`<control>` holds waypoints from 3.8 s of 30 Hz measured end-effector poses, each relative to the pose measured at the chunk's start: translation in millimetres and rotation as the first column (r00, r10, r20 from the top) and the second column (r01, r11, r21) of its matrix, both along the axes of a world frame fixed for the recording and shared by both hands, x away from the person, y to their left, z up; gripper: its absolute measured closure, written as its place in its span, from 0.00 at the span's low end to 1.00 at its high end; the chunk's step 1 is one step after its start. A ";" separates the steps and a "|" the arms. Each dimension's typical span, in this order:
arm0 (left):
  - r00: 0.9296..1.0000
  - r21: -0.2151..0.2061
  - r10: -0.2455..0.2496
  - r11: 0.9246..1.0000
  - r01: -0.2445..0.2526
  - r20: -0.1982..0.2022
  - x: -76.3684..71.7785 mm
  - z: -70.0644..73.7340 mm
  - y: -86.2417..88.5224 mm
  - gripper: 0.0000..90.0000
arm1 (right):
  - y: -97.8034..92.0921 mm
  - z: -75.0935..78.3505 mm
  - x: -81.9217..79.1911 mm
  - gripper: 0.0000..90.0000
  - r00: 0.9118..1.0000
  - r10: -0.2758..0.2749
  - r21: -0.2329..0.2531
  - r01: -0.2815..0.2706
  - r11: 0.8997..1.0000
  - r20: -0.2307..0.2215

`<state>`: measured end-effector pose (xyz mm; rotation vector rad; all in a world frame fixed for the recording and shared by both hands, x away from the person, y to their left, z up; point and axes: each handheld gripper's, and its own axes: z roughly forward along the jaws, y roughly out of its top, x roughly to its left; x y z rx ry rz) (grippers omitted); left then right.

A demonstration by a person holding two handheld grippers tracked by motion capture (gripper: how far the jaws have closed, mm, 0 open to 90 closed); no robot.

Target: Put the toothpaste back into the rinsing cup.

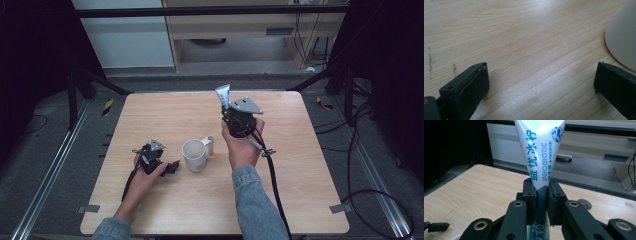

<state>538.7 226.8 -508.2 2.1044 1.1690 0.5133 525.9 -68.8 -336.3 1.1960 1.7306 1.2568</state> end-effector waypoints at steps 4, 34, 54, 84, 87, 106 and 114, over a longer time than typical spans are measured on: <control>1.000 0.000 0.000 1.000 0.000 0.000 0.0 0.0 0.0 0.00 | 5.2 3.7 0.8 0.87 1.000 0.007 0.004 -0.007 1.000 0.018; 1.000 0.003 0.000 1.000 0.000 -0.002 -0.5 0.2 0.3 0.00 | 43.3 16.9 0.8 0.88 0.990 0.059 0.006 -0.060 0.998 0.129; 1.000 0.000 0.001 1.000 -0.001 -0.001 -0.6 0.0 0.1 0.00 | 57.3 18.9 -4.5 0.87 0.984 0.070 0.018 -0.074 0.997 0.161; 1.000 0.000 -0.002 1.000 0.002 -0.004 -0.5 0.3 0.5 0.00 | 80.3 7.0 -16.8 0.87 0.979 0.121 0.053 -0.131 0.990 0.164; 1.000 0.000 -0.002 1.000 0.002 -0.003 -0.5 0.2 0.4 0.00 | 81.8 4.0 -17.6 0.87 0.979 0.127 0.054 -0.137 0.989 0.160; 1.000 0.000 -0.006 1.000 0.006 -0.001 -0.4 0.0 0.9 0.00 | 89.6 -35.7 -24.5 0.87 0.985 0.145 0.088 -0.153 0.984 0.091; 1.000 0.000 -0.006 1.000 0.006 -0.001 -0.3 0.1 1.0 0.00 | 90.6 -46.1 -23.4 0.87 0.987 0.144 0.086 -0.151 0.985 0.077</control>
